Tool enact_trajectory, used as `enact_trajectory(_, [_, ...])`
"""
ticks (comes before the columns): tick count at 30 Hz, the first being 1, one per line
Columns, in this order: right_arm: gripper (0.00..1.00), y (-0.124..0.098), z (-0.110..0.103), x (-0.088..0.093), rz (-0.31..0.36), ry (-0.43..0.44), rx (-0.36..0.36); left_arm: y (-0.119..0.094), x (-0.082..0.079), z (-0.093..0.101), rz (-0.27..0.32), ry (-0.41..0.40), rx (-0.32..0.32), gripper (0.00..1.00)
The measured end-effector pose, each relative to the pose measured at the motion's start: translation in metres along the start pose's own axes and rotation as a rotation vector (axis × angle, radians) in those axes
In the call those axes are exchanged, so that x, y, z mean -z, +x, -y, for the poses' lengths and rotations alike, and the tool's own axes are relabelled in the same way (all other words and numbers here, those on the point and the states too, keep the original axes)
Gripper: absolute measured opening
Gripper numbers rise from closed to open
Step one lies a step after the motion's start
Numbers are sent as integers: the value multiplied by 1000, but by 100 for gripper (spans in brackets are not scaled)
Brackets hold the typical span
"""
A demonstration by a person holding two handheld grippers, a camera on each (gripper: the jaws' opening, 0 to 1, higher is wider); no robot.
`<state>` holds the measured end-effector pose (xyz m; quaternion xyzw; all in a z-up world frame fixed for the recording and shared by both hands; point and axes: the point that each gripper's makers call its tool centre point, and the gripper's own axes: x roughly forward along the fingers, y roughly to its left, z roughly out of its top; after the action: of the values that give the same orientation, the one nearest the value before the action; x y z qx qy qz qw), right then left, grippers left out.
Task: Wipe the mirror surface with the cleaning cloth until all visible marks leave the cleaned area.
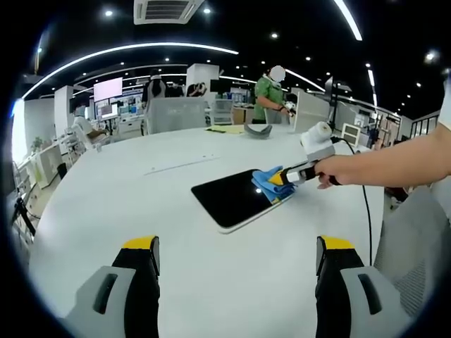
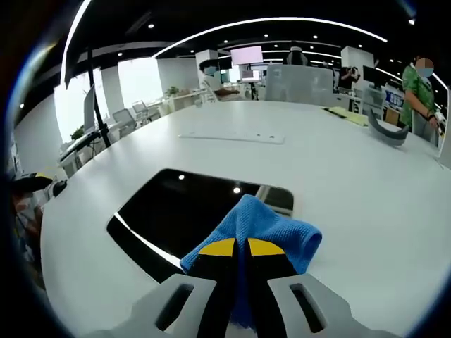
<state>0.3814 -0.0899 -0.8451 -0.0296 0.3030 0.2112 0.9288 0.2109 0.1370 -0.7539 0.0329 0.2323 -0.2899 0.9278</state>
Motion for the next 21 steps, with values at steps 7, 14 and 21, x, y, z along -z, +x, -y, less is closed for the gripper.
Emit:
enact_trajectory(7, [0,8,4,-5,0,-6,-4,-2,3,-3,-10,-5,-11,93])
enact_trajectory(14, [0,16,8,-11,2,-10,-6,-3,1,-4,-8,-8,-18,93])
enact_trajectory(21, [0,11,-2,-15,5,-13,-7,-3,3,-4,-15,-13,-26,93])
